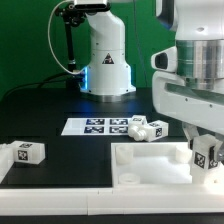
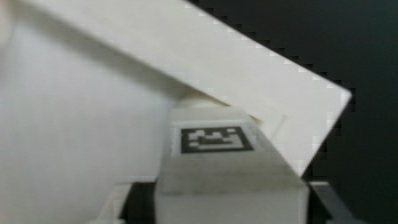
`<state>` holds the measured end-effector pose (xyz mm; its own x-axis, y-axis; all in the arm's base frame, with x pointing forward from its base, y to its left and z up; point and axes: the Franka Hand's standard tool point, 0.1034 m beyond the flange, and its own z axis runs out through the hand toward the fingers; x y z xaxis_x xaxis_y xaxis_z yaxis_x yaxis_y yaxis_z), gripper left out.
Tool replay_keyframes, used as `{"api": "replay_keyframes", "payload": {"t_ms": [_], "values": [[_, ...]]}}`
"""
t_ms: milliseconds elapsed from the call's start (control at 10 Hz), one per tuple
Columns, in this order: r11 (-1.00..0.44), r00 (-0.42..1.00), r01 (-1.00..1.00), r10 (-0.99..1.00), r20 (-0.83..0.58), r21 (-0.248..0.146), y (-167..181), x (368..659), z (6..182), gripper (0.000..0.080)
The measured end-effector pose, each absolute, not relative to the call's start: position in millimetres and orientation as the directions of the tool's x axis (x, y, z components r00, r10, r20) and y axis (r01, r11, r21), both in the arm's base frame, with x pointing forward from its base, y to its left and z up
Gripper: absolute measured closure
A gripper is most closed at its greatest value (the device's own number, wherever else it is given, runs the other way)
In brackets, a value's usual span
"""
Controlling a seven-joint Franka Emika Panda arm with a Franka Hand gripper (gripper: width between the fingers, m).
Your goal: Assemble one leg
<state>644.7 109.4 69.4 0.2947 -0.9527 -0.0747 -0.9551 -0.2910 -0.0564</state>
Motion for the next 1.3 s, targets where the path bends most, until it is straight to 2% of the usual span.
{"api": "replay_keyframes", "payload": {"t_ms": [100, 200, 500, 700, 800, 900, 1000, 1100, 1200, 1300], "values": [[-0.162, 0.167, -0.985, -0.98, -0.11, -0.053, 108.6, 644.6, 69.1, 0.0514], [0.037, -0.03, -0.999, -0.988, -0.154, -0.037, 108.7, 644.4, 69.1, 0.0514], [0.276, -0.272, -0.961, -0.946, -0.175, 0.0, 108.4, 644.5, 69.8, 0.0514], [0.269, -0.265, -0.963, -0.95, -0.166, -0.003, 108.9, 644.2, 69.3, 0.0514], [0.266, -0.262, -0.964, -0.951, -0.165, -0.002, 109.3, 643.8, 68.1, 0.0408], [0.266, -0.262, -0.964, -0.951, -0.165, -0.002, 109.4, 643.7, 67.9, 0.0268], [0.263, -0.258, -0.965, -0.952, -0.165, -0.003, 109.3, 643.9, 68.1, 0.0185], [0.213, -0.207, -0.977, -0.963, -0.171, -0.019, 108.5, 646.3, 78.5, 0.0161], [0.177, -0.166, -0.983, -0.969, -0.183, -0.045, 105.3, 648.9, 100.2, 0.0161], [0.163, -0.15, -0.985, -0.969, -0.194, -0.051, 102.8, 650.8, 120.1, 0.0152]]}}
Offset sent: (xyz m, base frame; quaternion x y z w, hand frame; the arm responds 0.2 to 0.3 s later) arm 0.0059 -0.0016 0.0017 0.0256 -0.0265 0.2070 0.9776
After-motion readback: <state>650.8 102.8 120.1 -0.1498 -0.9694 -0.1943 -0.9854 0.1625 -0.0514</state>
